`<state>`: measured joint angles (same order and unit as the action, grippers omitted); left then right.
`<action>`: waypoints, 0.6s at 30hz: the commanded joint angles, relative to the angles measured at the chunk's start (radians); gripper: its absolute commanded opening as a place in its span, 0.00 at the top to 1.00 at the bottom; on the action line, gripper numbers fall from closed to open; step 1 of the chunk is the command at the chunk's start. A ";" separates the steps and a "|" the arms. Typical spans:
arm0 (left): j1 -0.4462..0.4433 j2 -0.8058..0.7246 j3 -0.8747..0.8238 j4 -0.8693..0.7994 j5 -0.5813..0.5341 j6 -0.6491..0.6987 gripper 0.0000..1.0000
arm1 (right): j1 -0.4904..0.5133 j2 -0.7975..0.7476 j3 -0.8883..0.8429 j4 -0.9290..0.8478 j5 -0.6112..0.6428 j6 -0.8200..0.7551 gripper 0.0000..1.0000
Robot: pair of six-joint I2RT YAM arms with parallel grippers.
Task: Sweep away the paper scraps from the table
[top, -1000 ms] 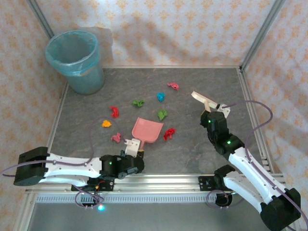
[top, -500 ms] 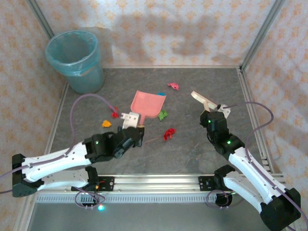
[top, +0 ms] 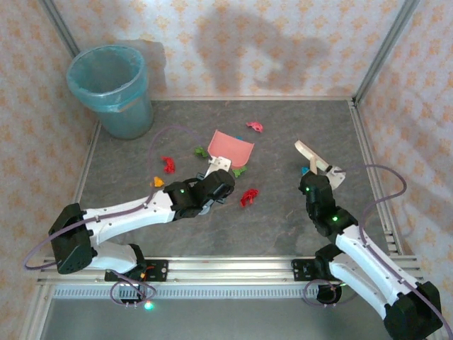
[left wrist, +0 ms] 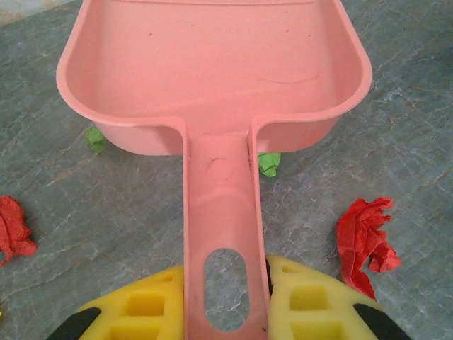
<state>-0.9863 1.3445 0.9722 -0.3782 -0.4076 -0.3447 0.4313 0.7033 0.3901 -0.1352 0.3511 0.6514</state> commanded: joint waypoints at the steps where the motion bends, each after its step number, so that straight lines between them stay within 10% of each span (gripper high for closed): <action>1: 0.001 -0.009 -0.017 0.094 -0.030 0.049 1.00 | 0.003 -0.067 -0.016 0.064 0.102 0.040 1.00; 18: -0.008 0.013 -0.022 0.093 0.053 0.010 1.00 | -0.015 0.137 0.132 -0.054 -0.045 0.009 1.00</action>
<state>-0.9867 1.4017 0.9600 -0.3126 -0.3714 -0.3233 0.4217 0.8516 0.4629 -0.1944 0.3096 0.6716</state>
